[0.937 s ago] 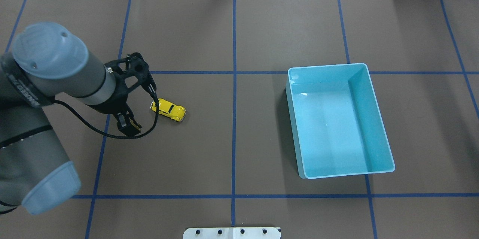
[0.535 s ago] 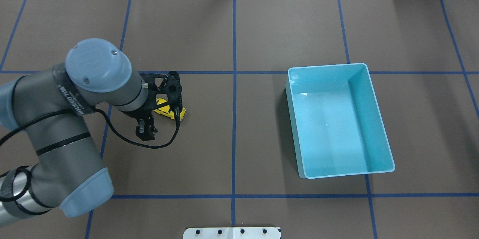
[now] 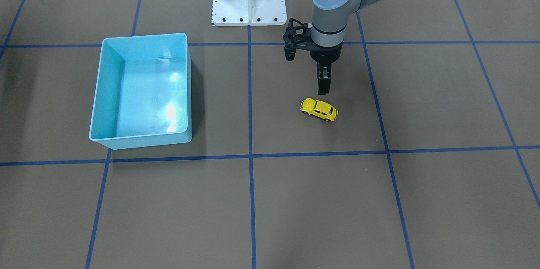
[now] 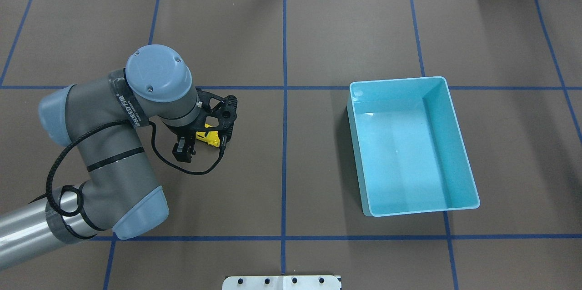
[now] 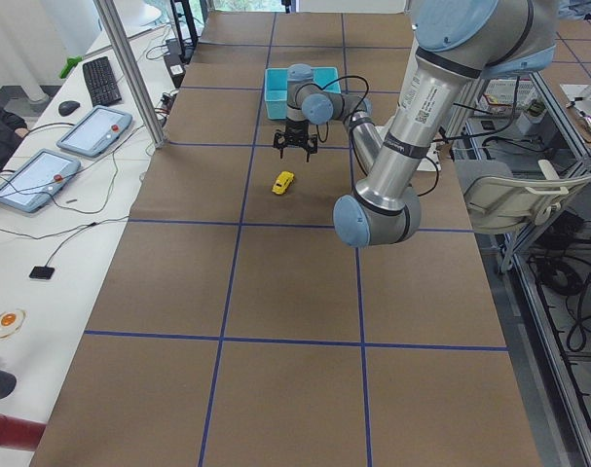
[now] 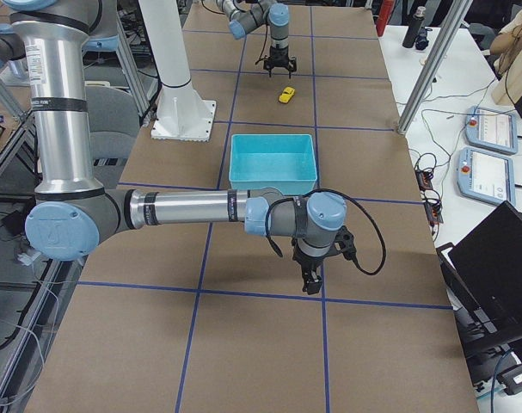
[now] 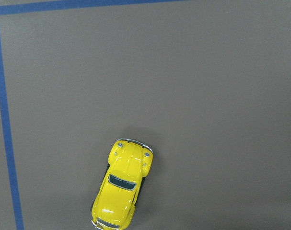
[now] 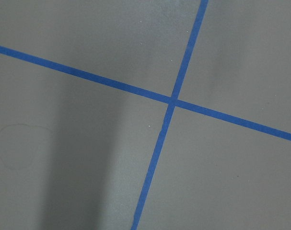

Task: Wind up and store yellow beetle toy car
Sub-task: 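Close the left gripper on the car and press it onto the table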

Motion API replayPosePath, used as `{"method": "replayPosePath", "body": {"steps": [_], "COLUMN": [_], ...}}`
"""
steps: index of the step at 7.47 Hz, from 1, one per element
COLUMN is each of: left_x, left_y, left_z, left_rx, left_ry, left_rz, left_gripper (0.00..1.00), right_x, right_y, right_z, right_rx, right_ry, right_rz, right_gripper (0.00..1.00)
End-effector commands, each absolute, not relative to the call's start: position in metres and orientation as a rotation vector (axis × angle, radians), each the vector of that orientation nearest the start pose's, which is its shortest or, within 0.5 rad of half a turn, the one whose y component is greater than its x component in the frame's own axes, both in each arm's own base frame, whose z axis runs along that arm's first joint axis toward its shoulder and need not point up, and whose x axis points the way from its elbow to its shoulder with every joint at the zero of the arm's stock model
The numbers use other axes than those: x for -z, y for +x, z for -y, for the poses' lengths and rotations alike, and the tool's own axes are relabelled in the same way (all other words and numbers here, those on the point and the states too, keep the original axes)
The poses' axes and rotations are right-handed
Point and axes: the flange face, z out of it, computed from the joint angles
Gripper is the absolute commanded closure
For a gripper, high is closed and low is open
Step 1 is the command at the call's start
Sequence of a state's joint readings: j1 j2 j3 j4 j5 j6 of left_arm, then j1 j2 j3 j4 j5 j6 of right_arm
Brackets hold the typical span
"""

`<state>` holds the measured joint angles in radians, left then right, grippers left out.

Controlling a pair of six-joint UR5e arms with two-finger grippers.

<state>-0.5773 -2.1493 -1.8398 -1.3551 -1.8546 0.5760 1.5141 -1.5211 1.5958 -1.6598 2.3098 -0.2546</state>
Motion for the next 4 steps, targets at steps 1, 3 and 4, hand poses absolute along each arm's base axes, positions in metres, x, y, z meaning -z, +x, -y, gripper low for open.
{"method": "replayPosePath", "body": {"steps": [1,3,4], "left_x": [-0.242,-0.258,-0.266], "left_y": [0.475,0.483,0.49], "left_z": [0.449,0.466,0.472], "left_rx": [-1.59,-1.577,-1.578], "left_ry": [0.621,0.619,0.619], "left_rz": [-0.434,-0.427,-0.428], "left_gripper": [0.0,0.0,0.0], "right_x": [-0.633,-0.633,-0.634], "right_y": [0.037,0.037,0.037], "right_z": [0.513,0.513,0.513], "right_rx": [0.291,0.291,0.291], "right_ry": [0.059,0.059,0.057], "right_rz": [0.74,0.738,0.739], "right_gripper": [0.0,0.0,0.0]}}
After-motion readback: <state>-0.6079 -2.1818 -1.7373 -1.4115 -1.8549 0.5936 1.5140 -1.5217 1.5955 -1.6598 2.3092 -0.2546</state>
